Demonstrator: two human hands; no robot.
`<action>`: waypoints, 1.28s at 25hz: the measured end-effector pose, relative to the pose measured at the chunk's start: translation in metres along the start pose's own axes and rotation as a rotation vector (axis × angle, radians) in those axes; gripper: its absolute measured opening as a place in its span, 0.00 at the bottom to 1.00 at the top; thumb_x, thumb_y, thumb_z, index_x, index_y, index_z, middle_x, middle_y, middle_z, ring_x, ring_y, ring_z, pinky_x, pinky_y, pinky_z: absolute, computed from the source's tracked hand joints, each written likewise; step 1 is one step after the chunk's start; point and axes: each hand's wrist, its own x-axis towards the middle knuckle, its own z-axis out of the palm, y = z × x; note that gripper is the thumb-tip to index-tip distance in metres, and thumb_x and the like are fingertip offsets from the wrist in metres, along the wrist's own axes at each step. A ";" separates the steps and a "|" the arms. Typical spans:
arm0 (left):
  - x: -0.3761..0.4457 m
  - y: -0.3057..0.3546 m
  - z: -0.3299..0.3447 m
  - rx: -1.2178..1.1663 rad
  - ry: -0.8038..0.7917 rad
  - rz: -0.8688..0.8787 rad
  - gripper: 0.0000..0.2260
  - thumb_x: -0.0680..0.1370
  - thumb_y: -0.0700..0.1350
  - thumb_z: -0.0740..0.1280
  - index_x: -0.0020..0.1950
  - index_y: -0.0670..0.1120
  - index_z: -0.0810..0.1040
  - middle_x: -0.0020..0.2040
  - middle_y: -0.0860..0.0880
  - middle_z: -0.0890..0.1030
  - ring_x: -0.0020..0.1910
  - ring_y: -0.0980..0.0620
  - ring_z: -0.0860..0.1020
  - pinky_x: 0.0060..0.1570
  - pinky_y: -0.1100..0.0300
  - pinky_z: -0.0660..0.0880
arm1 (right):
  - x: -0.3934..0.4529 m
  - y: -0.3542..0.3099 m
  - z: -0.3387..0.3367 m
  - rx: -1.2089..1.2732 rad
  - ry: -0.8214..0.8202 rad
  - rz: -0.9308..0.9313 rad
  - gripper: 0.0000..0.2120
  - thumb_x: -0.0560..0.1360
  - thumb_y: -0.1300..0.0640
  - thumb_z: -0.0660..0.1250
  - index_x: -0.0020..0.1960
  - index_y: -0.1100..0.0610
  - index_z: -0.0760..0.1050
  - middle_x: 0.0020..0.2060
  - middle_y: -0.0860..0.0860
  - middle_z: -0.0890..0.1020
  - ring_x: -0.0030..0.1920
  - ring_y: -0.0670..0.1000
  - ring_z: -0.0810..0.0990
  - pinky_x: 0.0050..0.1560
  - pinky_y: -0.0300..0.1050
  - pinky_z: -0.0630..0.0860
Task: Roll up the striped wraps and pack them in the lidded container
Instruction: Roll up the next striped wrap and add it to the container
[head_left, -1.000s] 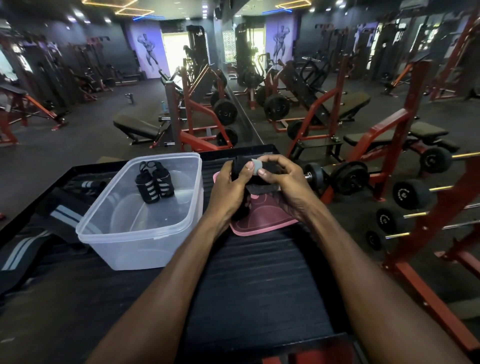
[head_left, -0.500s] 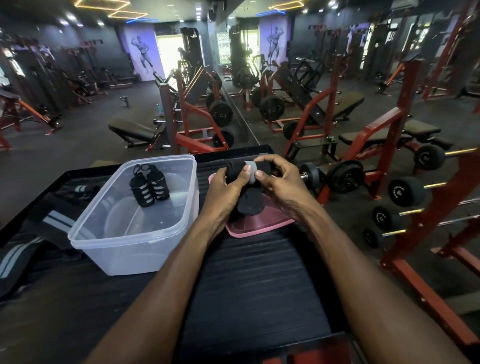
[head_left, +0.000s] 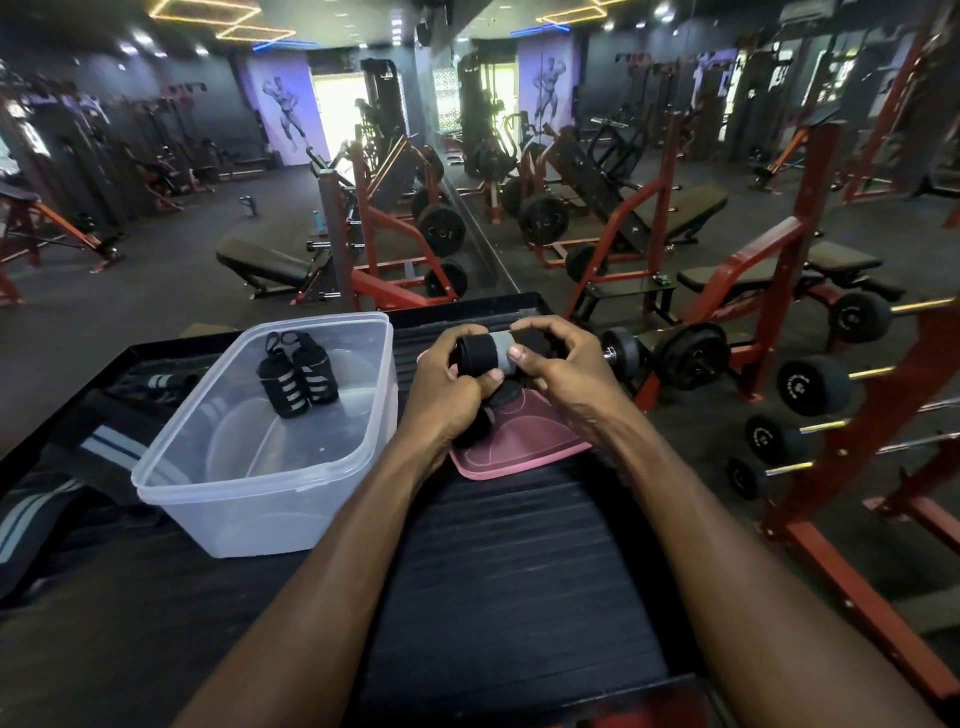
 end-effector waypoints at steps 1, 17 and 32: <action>0.001 0.000 -0.001 -0.015 0.015 -0.017 0.12 0.71 0.41 0.74 0.51 0.54 0.81 0.53 0.47 0.83 0.53 0.46 0.83 0.54 0.46 0.82 | 0.000 0.001 -0.001 -0.027 -0.010 -0.033 0.12 0.72 0.70 0.72 0.52 0.58 0.79 0.47 0.58 0.81 0.39 0.46 0.83 0.37 0.38 0.78; 0.003 0.001 -0.002 -0.093 0.092 -0.063 0.13 0.73 0.48 0.75 0.56 0.50 0.82 0.55 0.44 0.84 0.53 0.45 0.84 0.52 0.48 0.82 | 0.002 0.007 0.001 -0.030 -0.053 -0.078 0.16 0.72 0.72 0.71 0.53 0.56 0.80 0.48 0.53 0.83 0.50 0.52 0.82 0.51 0.47 0.81; -0.003 0.007 0.004 0.108 0.191 0.025 0.15 0.76 0.43 0.72 0.62 0.51 0.78 0.58 0.51 0.82 0.57 0.51 0.80 0.61 0.52 0.77 | -0.002 0.010 0.002 0.030 -0.105 -0.036 0.14 0.74 0.71 0.70 0.52 0.53 0.79 0.52 0.56 0.81 0.50 0.59 0.83 0.48 0.62 0.83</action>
